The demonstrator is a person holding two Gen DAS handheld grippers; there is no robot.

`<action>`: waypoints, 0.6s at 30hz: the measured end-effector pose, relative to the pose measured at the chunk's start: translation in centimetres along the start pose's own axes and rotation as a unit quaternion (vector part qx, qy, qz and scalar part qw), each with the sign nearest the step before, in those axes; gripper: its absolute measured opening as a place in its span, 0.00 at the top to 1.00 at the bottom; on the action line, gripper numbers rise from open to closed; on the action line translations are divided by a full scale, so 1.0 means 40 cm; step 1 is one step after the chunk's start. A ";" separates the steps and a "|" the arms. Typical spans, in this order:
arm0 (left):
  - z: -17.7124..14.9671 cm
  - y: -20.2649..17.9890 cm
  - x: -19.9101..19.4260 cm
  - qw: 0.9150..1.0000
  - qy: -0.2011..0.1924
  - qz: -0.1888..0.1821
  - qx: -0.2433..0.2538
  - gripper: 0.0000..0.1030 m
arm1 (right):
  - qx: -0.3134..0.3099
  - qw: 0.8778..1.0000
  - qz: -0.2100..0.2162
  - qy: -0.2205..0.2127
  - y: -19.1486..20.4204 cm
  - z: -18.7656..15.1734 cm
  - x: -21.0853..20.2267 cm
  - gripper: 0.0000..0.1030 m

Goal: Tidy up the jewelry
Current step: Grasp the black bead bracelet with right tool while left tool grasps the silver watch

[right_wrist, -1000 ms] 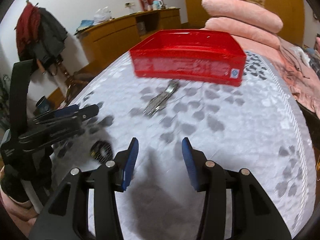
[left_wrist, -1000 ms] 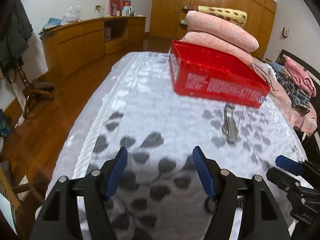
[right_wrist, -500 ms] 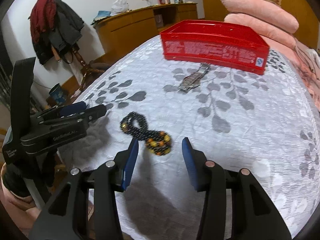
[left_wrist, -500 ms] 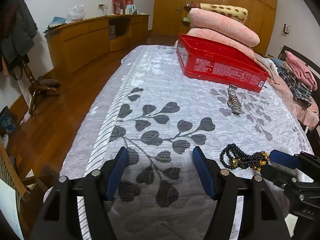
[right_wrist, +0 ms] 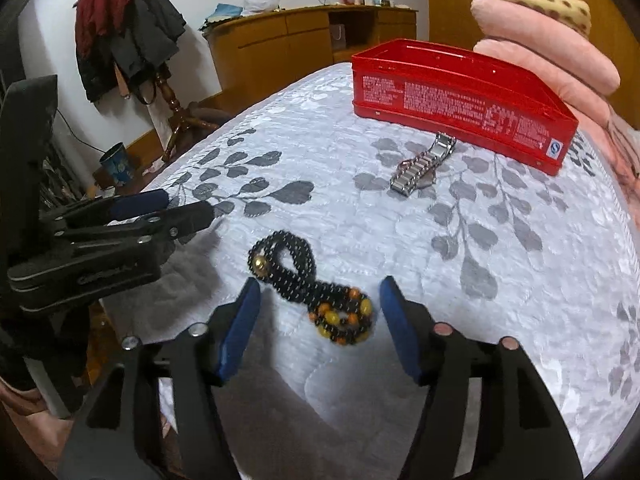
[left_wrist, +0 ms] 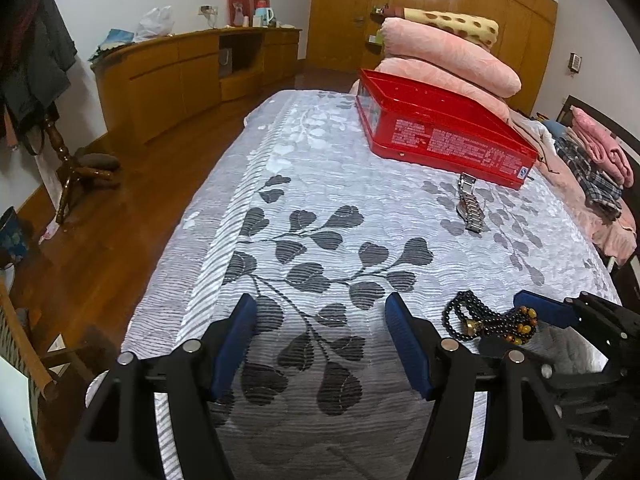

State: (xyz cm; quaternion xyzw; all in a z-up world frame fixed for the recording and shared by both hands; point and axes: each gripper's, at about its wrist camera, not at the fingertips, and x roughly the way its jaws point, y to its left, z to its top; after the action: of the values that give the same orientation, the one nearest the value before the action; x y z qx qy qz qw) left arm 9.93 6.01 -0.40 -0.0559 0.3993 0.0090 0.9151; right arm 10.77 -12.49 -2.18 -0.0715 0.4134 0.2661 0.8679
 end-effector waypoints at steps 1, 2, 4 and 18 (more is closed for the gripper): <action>0.002 0.003 0.001 1.000 0.000 0.001 -0.002 0.36 | -0.002 1.000 -0.003 -0.001 -0.003 0.002 0.002 0.53; 0.005 0.004 0.002 1.000 -0.001 0.002 -0.003 0.36 | -0.001 1.000 -0.002 -0.001 -0.005 0.005 0.004 0.55; 0.008 0.005 0.003 1.000 -0.001 0.003 -0.004 0.36 | 0.002 1.000 -0.006 -0.003 -0.012 0.005 0.003 0.69; 0.015 -0.011 0.017 1.000 0.000 -0.002 0.003 0.36 | 0.004 1.000 0.000 0.005 -0.031 0.014 0.002 0.68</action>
State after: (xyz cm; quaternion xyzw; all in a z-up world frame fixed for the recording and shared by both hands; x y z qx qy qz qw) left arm 10.85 5.61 -0.47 -0.0542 0.3994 0.0061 0.9152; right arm 11.84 -13.33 -1.98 -0.0690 0.4188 0.2639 0.8661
